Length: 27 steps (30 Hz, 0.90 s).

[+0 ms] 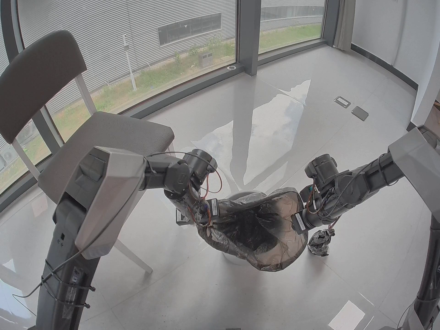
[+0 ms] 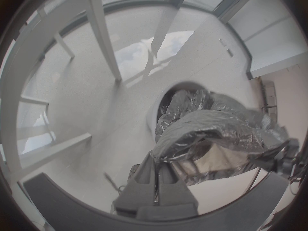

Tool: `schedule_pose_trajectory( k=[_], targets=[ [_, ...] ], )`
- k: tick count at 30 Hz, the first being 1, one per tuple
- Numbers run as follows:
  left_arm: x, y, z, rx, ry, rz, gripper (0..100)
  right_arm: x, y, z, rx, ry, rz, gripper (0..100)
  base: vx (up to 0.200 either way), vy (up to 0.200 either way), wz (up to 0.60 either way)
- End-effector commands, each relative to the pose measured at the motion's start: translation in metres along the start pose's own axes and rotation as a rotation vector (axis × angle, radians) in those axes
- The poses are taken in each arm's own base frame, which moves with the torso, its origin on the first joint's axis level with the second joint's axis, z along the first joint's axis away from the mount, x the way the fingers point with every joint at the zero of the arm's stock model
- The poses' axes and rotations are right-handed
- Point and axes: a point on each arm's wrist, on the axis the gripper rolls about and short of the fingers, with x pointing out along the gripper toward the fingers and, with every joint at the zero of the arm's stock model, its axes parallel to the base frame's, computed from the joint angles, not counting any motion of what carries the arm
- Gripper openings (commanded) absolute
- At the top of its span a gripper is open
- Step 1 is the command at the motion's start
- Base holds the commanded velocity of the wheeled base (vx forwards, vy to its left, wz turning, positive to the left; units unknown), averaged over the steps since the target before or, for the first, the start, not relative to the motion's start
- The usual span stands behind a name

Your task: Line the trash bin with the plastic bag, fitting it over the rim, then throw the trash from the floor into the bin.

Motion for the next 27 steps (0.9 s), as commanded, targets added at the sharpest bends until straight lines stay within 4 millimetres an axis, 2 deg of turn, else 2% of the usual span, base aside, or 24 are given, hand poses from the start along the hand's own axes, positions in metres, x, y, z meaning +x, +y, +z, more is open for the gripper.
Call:
schedule_pose_trajectory(
  k=[1,3,6,8,10,20,27],
  targets=[
    [0.067,0.030,-0.025,-0.116,0.211,0.148,0,0.031,-0.010,0.019,0.061,0.002,-0.010,0,0.000,0.000,0.00],
    [0.068,0.032,-0.027,-0.128,0.231,0.162,0,0.030,-0.011,0.022,0.074,-0.005,-0.010,0,0.000,0.000,0.00],
    [0.080,0.054,-0.041,-0.219,0.380,0.278,0,0.024,-0.016,0.030,0.114,-0.017,-0.015,0,0.000,0.000,0.00],
    [0.083,0.060,-0.046,-0.243,0.422,0.313,0,0.023,-0.017,0.030,0.117,-0.017,-0.016,0,0.000,0.000,0.00],
    [0.096,0.069,-0.058,-0.260,0.507,0.373,0,0.019,-0.016,0.030,0.112,-0.021,-0.015,0,0.000,0.000,0.00],
    [0.072,0.048,-0.037,-0.234,0.338,0.255,0,0.009,-0.011,0.027,0.094,-0.017,-0.007,0,0.000,0.000,0.00],
    [0.060,0.045,-0.031,-0.232,0.308,0.237,0,0.006,-0.012,0.024,0.097,-0.013,-0.009,0,0.000,0.000,0.00]
  ],
)
